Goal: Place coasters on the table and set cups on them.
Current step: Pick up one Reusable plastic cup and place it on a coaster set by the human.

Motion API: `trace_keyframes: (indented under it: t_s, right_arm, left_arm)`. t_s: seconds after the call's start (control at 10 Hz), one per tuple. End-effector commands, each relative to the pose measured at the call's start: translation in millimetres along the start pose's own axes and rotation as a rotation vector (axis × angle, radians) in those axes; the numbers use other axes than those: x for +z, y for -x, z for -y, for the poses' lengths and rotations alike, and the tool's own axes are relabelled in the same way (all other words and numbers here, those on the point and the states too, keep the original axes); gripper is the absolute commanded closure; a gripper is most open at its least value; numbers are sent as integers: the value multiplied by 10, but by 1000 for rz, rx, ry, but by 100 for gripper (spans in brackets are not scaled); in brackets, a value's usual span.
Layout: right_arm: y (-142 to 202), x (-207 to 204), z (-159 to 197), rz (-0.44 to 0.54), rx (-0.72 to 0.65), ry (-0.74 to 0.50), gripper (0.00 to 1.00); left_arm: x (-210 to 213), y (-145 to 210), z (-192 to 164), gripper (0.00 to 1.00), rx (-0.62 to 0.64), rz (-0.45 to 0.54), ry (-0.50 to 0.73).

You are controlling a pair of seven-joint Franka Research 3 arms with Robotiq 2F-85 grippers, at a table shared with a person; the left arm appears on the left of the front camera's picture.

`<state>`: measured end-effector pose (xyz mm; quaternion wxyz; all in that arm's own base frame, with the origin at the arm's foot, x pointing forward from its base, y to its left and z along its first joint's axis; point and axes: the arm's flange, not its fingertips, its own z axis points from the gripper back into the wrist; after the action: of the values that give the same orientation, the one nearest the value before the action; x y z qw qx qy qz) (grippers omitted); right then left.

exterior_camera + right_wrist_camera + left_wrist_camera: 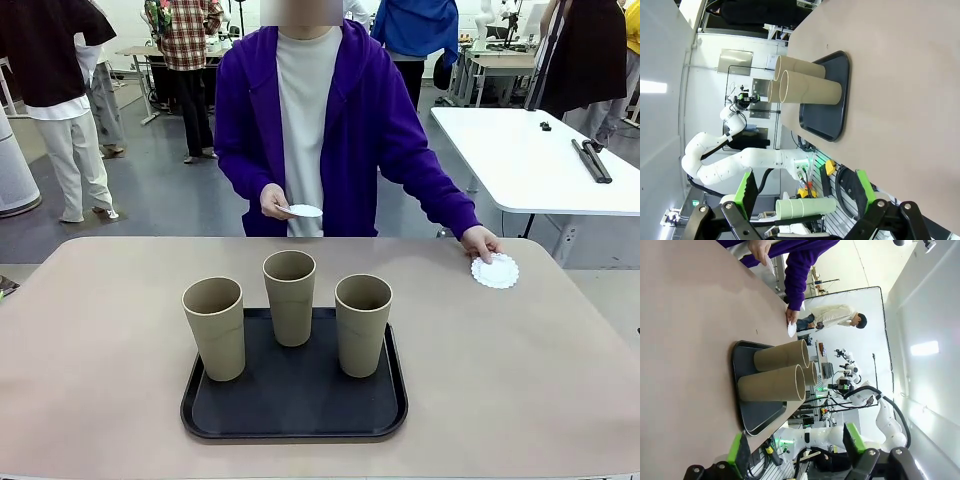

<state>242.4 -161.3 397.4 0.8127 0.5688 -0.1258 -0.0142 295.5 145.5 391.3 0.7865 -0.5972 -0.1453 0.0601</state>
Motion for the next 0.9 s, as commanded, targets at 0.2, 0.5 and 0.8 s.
trace_keyframes:
  t_s: [0.2,0.5,0.8]
  right_arm:
    - [-30,-1,4,12,16,-21,0]
    - [-30,-1,4,12,16,-21,0]
    - [-30,-1,4,12,16,-21,0]
  left_arm:
    - [-12,-4,0,0,-13,1,12]
    - [-12,-4,0,0,-13,1,12]
    - [-12,-4,0,0,-13,1,12]
